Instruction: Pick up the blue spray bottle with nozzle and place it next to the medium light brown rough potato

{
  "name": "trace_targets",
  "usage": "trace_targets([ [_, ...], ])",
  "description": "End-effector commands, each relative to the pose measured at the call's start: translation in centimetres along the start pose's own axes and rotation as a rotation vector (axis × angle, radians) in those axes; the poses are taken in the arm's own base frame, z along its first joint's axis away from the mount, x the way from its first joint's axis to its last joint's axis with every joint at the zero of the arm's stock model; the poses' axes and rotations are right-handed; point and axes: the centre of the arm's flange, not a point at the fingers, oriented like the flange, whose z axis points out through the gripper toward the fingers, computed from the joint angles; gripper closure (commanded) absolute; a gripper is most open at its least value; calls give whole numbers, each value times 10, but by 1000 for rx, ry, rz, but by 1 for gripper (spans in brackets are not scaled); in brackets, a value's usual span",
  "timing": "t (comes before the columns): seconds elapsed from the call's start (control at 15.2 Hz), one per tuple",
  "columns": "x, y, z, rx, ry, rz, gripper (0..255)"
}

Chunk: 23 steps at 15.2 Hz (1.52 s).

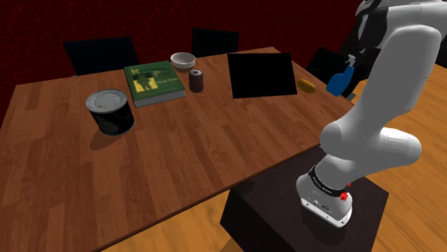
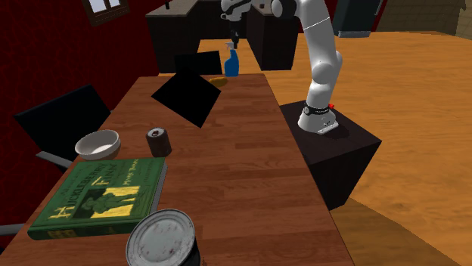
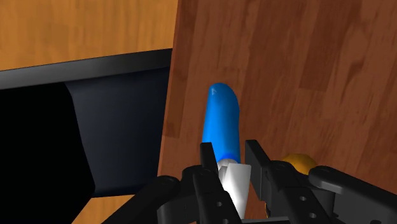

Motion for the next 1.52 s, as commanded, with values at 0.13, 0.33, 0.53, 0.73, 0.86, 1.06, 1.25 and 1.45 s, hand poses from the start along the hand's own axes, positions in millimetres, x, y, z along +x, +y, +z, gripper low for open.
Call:
trace_targets([
  [0.13, 0, 0, 2, -1, 0, 0, 255],
  [0.33, 0, 0, 2, -1, 0, 0, 255],
  [0.53, 0, 0, 2, -1, 0, 0, 0],
  [0.73, 0, 0, 2, -1, 0, 0, 0],
  [0.86, 0, 0, -11, -1, 0, 0, 0],
  [1.06, 0, 0, -48, -1, 0, 0, 0],
  [1.25, 0, 0, -48, -1, 0, 0, 0],
  [1.45, 0, 0, -48, -1, 0, 0, 0],
])
